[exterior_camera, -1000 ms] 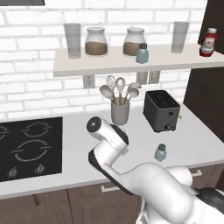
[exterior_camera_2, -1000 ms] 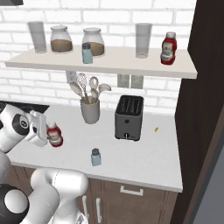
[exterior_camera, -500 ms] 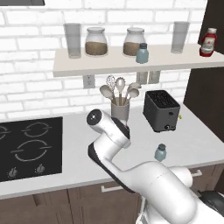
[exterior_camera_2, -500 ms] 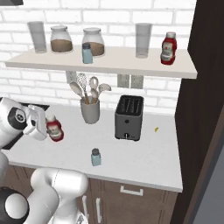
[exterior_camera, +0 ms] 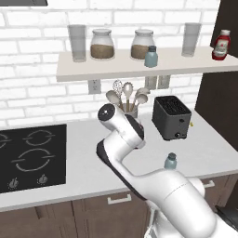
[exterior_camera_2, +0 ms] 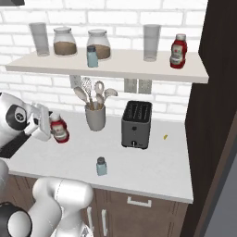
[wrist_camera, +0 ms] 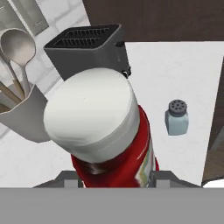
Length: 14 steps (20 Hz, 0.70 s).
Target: Put the shaker and condiment bottle from the counter next to their counterparts in the cabinet.
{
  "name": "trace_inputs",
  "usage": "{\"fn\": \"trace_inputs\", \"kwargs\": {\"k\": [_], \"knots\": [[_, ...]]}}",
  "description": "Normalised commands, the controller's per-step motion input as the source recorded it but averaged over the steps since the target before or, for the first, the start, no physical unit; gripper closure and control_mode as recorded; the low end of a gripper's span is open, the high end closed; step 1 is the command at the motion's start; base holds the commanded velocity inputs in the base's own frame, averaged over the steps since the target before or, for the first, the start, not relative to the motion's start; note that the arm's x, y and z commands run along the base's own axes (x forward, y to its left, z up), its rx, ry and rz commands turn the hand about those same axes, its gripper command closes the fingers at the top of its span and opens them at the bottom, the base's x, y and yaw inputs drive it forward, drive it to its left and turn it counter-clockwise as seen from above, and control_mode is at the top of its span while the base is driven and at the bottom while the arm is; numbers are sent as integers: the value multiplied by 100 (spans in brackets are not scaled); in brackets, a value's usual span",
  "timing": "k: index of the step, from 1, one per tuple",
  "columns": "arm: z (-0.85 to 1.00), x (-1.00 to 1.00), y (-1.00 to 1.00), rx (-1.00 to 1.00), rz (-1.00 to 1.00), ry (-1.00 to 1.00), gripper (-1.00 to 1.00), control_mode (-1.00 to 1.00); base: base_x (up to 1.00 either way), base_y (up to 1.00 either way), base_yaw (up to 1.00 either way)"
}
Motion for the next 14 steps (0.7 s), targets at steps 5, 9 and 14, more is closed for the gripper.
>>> {"fn": "trace_inputs", "kwargs": {"k": [5,9,14], "knots": [[31,-1,-19,0,0,0,100,-100,0,0,0],[38,-5,-23,-1,0,0,100,-100,0,0,0],[40,-7,-24,-1,0,-2,100,-100,0,0,0]]}}
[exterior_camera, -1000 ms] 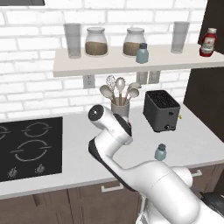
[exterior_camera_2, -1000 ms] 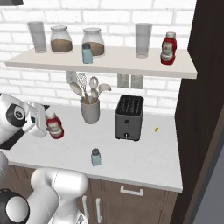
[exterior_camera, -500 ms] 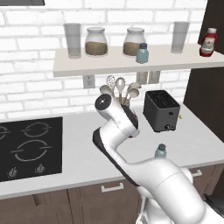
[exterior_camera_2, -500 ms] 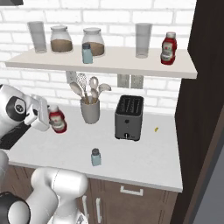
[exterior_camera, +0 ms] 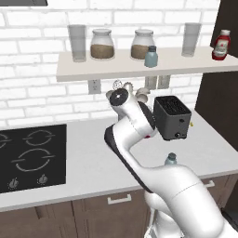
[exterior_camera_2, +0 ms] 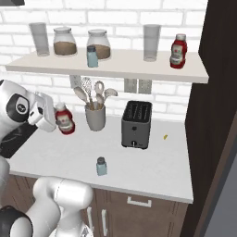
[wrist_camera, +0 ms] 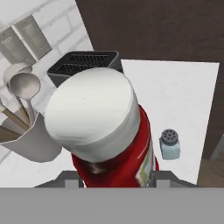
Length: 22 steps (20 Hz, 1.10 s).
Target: Put the shaker and condiment bottle from the counter next to their counterparts in the cabinet.
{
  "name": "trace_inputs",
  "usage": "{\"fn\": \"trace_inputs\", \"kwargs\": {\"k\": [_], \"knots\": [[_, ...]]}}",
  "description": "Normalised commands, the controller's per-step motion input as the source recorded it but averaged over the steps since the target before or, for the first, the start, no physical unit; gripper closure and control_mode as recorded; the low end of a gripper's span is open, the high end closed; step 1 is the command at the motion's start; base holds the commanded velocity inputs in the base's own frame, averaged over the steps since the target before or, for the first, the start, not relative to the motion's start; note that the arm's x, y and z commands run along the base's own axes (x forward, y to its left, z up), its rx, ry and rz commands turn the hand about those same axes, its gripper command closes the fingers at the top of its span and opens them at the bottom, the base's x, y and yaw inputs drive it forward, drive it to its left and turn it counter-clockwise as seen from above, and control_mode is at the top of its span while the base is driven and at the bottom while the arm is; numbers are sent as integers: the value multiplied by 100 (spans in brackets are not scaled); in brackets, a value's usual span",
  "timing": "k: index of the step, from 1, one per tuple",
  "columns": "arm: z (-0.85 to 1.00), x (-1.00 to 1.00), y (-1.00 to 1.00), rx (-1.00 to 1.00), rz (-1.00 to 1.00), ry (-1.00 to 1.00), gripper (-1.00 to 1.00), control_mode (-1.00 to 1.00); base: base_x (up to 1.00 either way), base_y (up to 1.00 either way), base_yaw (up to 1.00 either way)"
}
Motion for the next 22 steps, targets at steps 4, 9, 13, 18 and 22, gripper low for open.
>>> {"fn": "trace_inputs", "kwargs": {"k": [4,9,13,18,22], "knots": [[42,-3,-22,-2,0,-2,100,-100,0,0,0],[41,-8,-22,-3,0,-4,100,-100,0,0,0],[39,-8,-26,0,0,-3,100,-100,0,0,0],[40,-6,-24,0,0,-1,100,-100,0,0,0],[41,-1,-23,0,0,0,100,-100,0,0,0]]}}
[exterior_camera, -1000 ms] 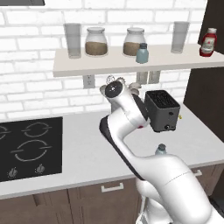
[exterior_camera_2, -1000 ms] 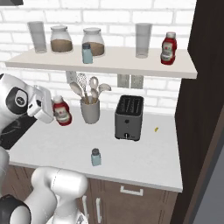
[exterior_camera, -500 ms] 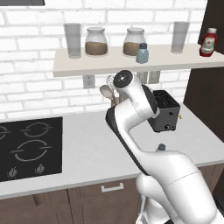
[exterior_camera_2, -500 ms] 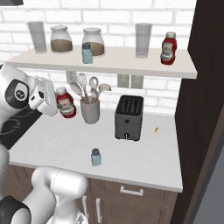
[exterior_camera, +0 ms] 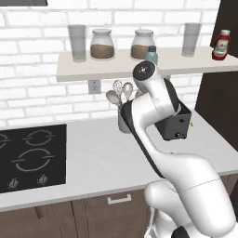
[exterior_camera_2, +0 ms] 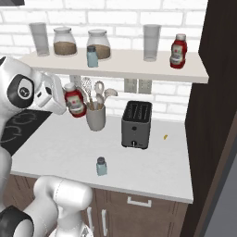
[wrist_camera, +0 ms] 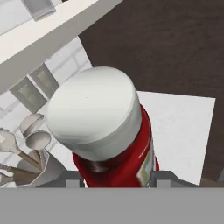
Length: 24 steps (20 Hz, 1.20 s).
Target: Put the shaker and condiment bottle from the counter next to their counterparts in the cabinet.
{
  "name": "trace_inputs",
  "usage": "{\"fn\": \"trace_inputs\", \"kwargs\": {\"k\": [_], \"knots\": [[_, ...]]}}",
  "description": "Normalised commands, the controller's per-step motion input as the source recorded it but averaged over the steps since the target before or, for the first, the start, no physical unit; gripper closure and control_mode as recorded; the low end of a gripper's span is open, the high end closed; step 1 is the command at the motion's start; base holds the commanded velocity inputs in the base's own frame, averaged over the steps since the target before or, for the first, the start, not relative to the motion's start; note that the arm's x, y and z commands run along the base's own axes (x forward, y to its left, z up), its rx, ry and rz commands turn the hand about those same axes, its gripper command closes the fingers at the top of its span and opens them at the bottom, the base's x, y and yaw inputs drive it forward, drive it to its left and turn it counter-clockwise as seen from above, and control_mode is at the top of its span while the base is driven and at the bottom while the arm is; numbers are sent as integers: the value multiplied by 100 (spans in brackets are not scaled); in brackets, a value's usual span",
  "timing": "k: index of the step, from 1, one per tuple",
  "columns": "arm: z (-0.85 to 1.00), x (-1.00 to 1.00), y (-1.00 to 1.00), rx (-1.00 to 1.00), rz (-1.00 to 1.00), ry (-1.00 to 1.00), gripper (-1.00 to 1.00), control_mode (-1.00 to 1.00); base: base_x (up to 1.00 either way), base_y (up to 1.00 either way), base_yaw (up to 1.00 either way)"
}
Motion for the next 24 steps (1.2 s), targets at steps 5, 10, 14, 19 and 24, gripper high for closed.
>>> {"fn": "trace_inputs", "kwargs": {"k": [5,10,14,19,24], "knots": [[38,0,-27,0,0,0,100,-100,0,0,0],[35,0,-22,-1,0,0,100,-100,0,0,0],[37,0,-22,-2,0,0,100,-100,0,0,0],[39,0,-15,-3,0,0,100,-100,0,0,0],[37,0,-19,-2,0,0,100,-100,0,0,0]]}}
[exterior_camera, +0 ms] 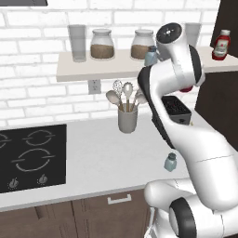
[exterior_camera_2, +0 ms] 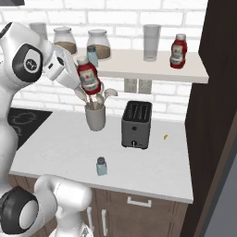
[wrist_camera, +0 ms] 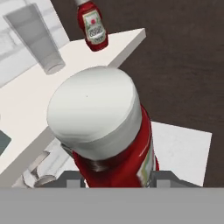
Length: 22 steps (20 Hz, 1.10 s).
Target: Put the shaker and condiment bottle from the counter next to their counterparts in the cabinet.
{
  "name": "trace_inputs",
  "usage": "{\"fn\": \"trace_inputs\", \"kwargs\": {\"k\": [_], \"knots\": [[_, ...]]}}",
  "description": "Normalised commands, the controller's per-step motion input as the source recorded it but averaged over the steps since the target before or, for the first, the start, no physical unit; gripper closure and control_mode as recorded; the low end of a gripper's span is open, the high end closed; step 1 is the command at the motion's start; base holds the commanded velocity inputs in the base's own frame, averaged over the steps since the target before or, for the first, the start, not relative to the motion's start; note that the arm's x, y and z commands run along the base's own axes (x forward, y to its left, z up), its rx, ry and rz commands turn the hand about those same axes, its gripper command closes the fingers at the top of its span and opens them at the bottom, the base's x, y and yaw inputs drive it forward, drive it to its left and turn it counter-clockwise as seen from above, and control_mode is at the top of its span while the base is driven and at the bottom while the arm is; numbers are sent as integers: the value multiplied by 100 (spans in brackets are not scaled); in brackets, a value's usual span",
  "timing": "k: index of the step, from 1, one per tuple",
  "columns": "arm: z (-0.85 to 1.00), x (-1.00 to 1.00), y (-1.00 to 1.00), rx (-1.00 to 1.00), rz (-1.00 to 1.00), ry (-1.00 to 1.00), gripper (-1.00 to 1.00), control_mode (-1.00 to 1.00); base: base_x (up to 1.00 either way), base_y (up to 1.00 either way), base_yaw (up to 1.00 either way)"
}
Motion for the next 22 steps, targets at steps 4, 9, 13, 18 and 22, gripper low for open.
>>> {"fn": "trace_inputs", "kwargs": {"k": [4,9,13,18,22], "knots": [[27,0,-20,-3,1,-3,100,-100,0,0,0],[23,0,-20,-1,7,-8,100,-100,0,0,0],[19,0,-20,0,8,-9,100,-100,0,0,0],[14,0,-23,0,6,-8,100,-100,0,0,0],[6,6,-23,0,3,-4,100,-100,0,0,0]]}}
